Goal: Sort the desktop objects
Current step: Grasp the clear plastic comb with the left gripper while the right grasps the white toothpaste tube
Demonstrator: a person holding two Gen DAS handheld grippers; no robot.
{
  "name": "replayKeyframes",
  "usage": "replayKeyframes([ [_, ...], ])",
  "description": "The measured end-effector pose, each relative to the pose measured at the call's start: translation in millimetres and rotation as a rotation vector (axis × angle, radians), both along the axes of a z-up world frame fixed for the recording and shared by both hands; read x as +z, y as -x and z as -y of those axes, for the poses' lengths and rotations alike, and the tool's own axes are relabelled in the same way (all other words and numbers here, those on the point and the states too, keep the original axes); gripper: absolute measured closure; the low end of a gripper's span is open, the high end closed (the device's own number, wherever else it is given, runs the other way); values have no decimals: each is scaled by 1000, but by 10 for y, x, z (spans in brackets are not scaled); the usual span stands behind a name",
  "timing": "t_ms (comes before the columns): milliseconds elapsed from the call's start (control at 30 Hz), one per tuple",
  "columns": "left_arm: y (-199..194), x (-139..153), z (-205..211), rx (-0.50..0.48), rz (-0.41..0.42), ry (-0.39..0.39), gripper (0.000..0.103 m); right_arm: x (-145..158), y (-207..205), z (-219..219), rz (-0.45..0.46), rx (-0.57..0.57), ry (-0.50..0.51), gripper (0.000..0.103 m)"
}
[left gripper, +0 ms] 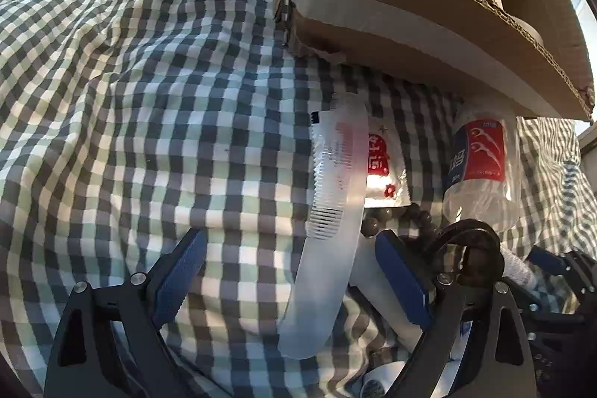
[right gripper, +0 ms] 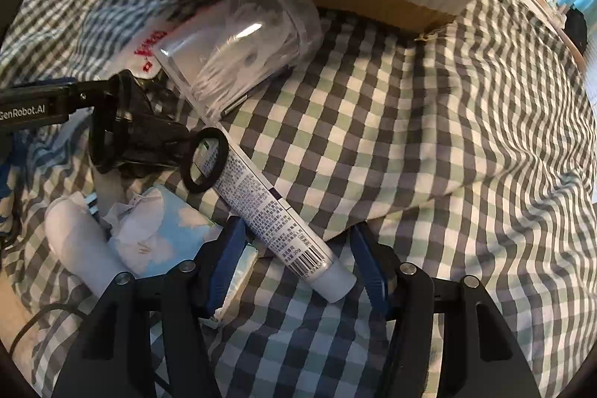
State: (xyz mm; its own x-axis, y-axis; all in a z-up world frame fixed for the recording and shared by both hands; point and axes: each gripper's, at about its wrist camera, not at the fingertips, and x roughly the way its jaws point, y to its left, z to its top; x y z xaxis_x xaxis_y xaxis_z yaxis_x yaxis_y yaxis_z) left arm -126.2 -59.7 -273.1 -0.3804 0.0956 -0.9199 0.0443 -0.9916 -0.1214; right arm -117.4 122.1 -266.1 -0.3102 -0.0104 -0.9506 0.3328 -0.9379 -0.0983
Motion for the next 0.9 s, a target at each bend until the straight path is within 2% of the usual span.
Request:
replayKeyframes([
  [133,13,-84,5,5,21,-12,8,-74,66,23,30,-1,-11,45],
  [200,13,-97,2,7,19,-20,9,-95,77,57,37,14,-12,57],
  [233,9,-99,-12,3,16,-18,11,-92,76,69,32,19,-10,59],
  [300,29,-111,-28,-16,8,-25,24,-65,80,48,17,8,13,67],
  [367,7,-110,-57,-35,1,-39,29,-16,78,11,3,-7,39,72],
  [400,-2,-107,-59,-39,-2,-49,38,32,65,-8,-15,-16,54,74],
  [433,-18,-95,-59,-45,-8,-71,44,59,56,-18,-23,-20,63,75],
  [467,-32,-94,-71,-57,-6,-85,54,78,46,-25,-27,-23,70,76],
  [600,-114,-75,-148,-106,-15,-110,75,183,-31,-20,-56,-23,81,79],
  [767,-212,-34,-232,-118,-43,-94,77,422,-152,-53,-134,-30,122,80],
  [900,-328,48,-222,-134,-77,-83,77,478,-178,-266,-181,-41,147,81],
])
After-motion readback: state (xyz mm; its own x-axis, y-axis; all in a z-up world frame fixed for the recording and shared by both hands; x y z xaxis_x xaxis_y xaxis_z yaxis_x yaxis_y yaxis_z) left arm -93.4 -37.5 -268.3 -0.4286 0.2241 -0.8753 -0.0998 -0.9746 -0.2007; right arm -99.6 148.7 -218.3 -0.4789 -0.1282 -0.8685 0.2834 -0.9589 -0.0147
